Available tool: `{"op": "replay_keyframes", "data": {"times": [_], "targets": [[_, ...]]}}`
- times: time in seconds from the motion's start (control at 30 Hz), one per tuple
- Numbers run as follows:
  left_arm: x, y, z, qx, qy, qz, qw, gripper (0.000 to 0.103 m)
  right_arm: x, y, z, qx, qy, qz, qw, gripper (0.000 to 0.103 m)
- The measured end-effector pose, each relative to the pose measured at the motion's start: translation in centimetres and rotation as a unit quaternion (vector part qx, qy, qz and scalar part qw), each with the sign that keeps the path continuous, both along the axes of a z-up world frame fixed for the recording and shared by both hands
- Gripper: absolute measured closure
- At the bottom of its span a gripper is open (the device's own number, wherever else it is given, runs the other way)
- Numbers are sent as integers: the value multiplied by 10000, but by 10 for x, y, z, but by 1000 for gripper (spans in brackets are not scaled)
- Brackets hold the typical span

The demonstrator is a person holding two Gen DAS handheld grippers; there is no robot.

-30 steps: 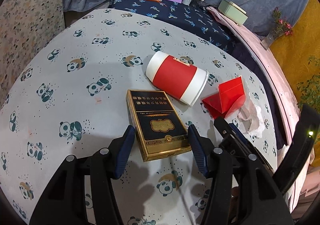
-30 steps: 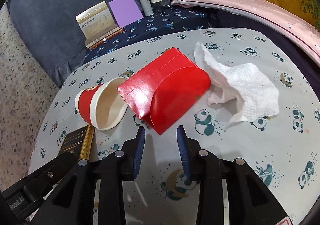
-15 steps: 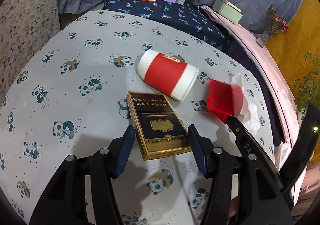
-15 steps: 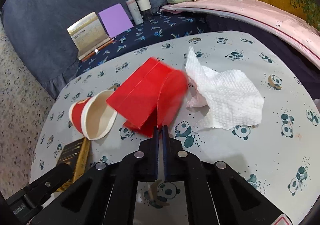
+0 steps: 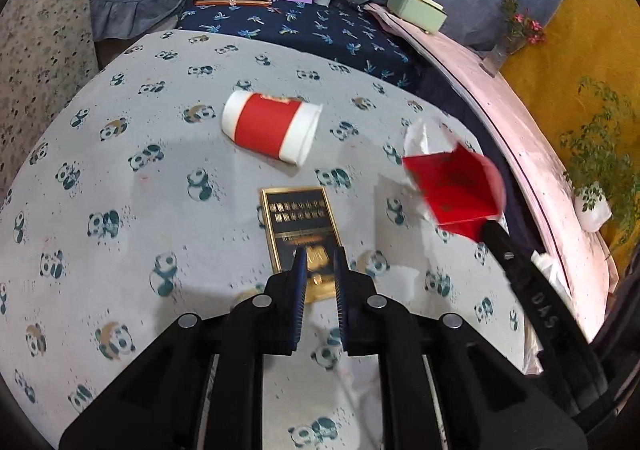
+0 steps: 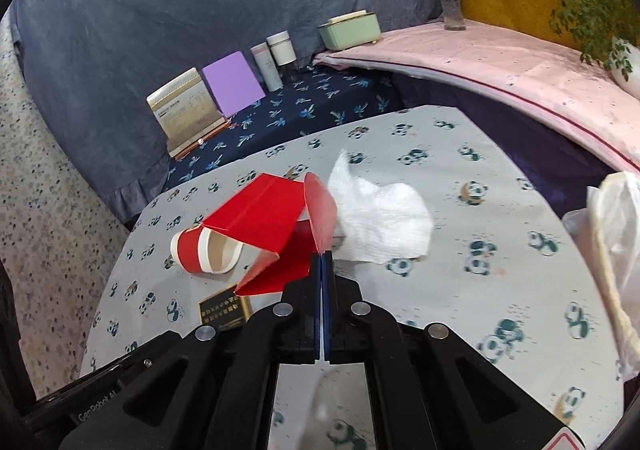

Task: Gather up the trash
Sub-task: 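Grasp the red box with the right tool while the left tool holds the gold box, then carry the gold box and red box over the bin and open both tools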

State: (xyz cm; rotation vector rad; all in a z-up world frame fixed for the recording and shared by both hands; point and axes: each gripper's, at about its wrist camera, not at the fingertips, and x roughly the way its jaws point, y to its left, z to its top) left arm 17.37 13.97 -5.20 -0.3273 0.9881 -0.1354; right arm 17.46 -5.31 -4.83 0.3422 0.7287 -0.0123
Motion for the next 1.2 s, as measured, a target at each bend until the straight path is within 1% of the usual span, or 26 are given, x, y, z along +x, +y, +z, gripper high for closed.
{"op": "replay_keyframes", "data": {"times": [0.07,0.1,0.13,0.17,0.2,0.23,0.4,0.5,0.57,0.6,0.63,0.7,0.8,0.97,1.2], "targets": [[-3,-6,-4,84,65,-8,9999,69,-8,-9,1,24,-2,-73,10000,102],[-4,-8,-6,167,66,45,9998,52,-11,-13,1,27,2,-110,9999,102],[-4,-9,-8,245,43,112,9996,41,-14,-16,1,25,6,-140,9999,102],[-4,-11,-10,356,27,190,9992,37,-16,-20,0,32,12,-176,9998,102],[0,-12,-15,477,58,254,9985,30,-18,-23,0,41,15,-197,9998,102],[3,-13,-20,545,104,288,9980,27,-19,-25,-1,47,20,-218,9997,102],[23,-17,-44,678,403,333,9963,27,-21,-34,-5,73,53,-274,9996,102],[29,-22,-51,747,469,292,9957,28,-19,-37,-8,102,72,-289,9995,102],[32,-26,-54,841,470,254,9950,36,-17,-39,-10,112,90,-293,9995,102],[33,-28,-54,897,441,233,9947,43,-17,-39,-10,113,97,-291,9995,102],[34,-30,-53,948,421,183,9944,46,-17,-39,-11,112,103,-286,9995,102],[35,-32,-53,920,429,129,9948,46,-17,-40,-12,127,111,-283,9995,102],[31,-35,-49,874,405,96,9953,47,-20,-40,-11,138,98,-282,9995,102],[20,-46,-32,814,226,-22,9964,47,-30,-47,-2,157,-3,-320,9994,102],[2,-82,-5,788,-76,-370,9962,47,-50,-69,12,191,-184,-514,9983,102]]}}
